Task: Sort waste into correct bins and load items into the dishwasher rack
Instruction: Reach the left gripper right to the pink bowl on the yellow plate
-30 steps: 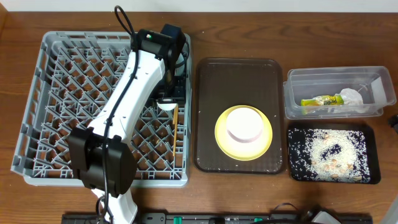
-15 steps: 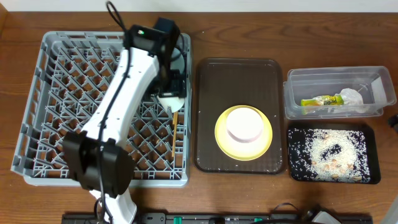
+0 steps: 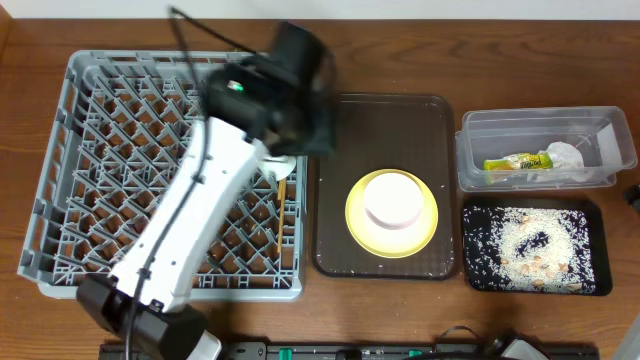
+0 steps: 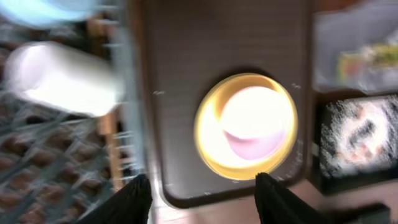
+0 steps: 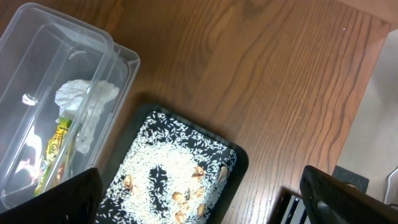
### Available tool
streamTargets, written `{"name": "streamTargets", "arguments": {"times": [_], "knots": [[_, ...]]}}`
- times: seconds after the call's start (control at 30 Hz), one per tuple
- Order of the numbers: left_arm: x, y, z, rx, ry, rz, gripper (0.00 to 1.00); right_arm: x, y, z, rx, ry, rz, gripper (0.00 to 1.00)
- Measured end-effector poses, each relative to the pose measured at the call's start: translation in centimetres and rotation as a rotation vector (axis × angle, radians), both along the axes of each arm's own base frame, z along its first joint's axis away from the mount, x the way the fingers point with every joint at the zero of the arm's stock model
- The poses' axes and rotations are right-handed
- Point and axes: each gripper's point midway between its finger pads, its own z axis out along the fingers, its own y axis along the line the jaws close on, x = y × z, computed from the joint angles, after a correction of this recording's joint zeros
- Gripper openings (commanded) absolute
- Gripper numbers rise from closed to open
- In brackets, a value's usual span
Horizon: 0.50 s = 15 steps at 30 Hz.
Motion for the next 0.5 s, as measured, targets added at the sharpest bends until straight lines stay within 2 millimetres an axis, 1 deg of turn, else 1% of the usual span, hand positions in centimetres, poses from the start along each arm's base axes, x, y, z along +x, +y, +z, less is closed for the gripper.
{"name": "streamTargets", "arguments": {"times": [0.1,0.23,0.3,0.37,0.4,0.5], "knots": [[-1.1,-3.8,-0.9,-0.029,-0.021,-0.087,0.56,0.0,0.0,0.0,0.000,0.000,0.000,0.99],[-2.6,-9.0,-3.0,-0.065,-0.051,-0.198,0.54,0.0,0.0,0.0,0.000,0.000,0.000,0.99],[-3.3,-11.3,-4.4,-0.075,-0.060,-0.247,0.52,0.0,0.0,0.0,0.000,0.000,0.000,0.99],[-4.2,-13.4,-6.3,-0.075,-0.058,-0.295,0.50,0.0,0.0,0.0,0.000,0.000,0.000,0.99],[-4.6,-14.1,-7.2,-0.071,-0.051,-0.312,0.48,0.0,0.0,0.0,0.000,0.001,0.000,0.99],[-5.7,-16.1,-10.1,-0.050,-0.025,-0.357,0.47,0.0,0.0,0.0,0.000,0.001,0.000,0.99]]}}
